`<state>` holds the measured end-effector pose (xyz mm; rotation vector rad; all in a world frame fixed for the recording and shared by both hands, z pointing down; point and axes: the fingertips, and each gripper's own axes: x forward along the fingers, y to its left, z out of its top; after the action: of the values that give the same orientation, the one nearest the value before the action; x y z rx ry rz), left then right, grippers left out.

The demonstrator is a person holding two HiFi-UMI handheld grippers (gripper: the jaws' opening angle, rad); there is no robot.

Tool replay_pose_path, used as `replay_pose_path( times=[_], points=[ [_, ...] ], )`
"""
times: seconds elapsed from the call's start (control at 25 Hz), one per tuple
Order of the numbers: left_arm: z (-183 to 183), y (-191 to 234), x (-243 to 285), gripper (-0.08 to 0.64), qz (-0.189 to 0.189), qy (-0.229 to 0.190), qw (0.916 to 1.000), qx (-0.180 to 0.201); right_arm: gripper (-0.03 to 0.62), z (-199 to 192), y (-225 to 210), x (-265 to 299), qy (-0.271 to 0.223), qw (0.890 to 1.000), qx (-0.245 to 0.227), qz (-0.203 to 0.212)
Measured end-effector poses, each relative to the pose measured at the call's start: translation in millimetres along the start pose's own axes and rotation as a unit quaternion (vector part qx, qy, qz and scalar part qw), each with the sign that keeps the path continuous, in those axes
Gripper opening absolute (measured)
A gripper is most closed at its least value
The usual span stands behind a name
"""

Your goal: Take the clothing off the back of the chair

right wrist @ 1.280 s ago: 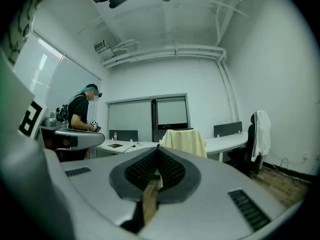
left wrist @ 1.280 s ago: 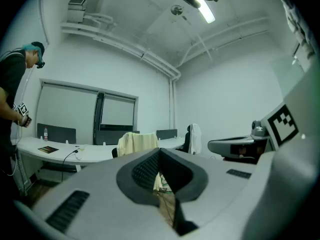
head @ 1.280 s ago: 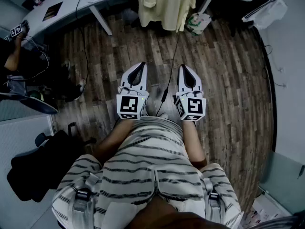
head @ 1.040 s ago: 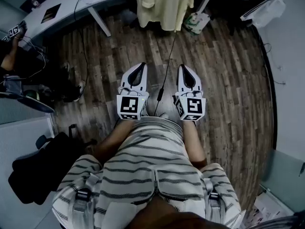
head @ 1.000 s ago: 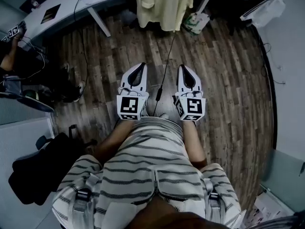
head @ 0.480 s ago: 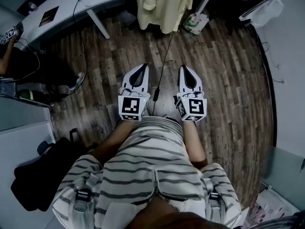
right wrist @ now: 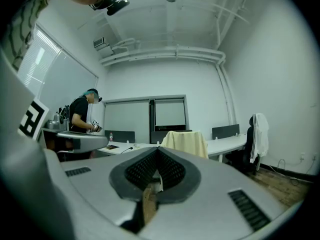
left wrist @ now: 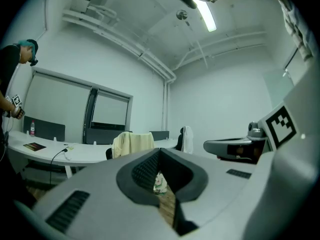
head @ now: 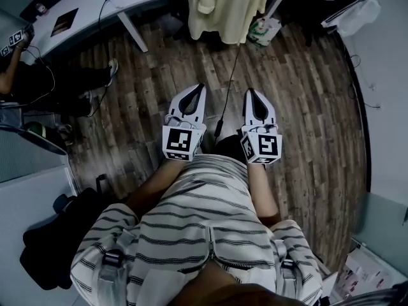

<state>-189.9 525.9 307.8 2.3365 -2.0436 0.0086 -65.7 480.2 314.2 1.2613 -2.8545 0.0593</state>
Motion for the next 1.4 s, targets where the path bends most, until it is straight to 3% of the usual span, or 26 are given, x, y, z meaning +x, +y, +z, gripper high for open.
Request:
replay_pose_path(
  times=[0.16, 0.32, 0.44, 1.0, 1.4],
  points=[
    [-2.0, -0.2, 5.5, 0.023, -0.020, 0.002, 0.9998, -0.009, 0.018, -1.7, -1.2, 0.0, 0.003, 1.000, 0.010, -0.003],
    [3.5, -8.3, 17.3, 0.023, -0.023, -0.008, 0.9996, 0.015, 0.018, 1.5, -8.6, 6.6, 0.002, 1.000, -0.014, 0.006],
    [4.2, -9.8, 35.5, 0.023, -0.022, -0.010, 0.9996, 0.012, 0.018, 3.2, -19.7, 19.1, -0.002, 1.000, -0.022, 0.010],
    [7.1, 1.2, 148.2, 0.023, 0.015, 0.004, 0.9999, -0.002, 0.018, 8.5, -103.5, 107.6, -0.008, 0.999, -0.002, 0.040],
    [11.6, 21.9, 251.9, 0.025, 0.066, 0.010, 0.9978, 0.004, 0.018, 12.8, -171.4, 193.6, -0.003, 0.997, 0.006, 0.073]
  ],
)
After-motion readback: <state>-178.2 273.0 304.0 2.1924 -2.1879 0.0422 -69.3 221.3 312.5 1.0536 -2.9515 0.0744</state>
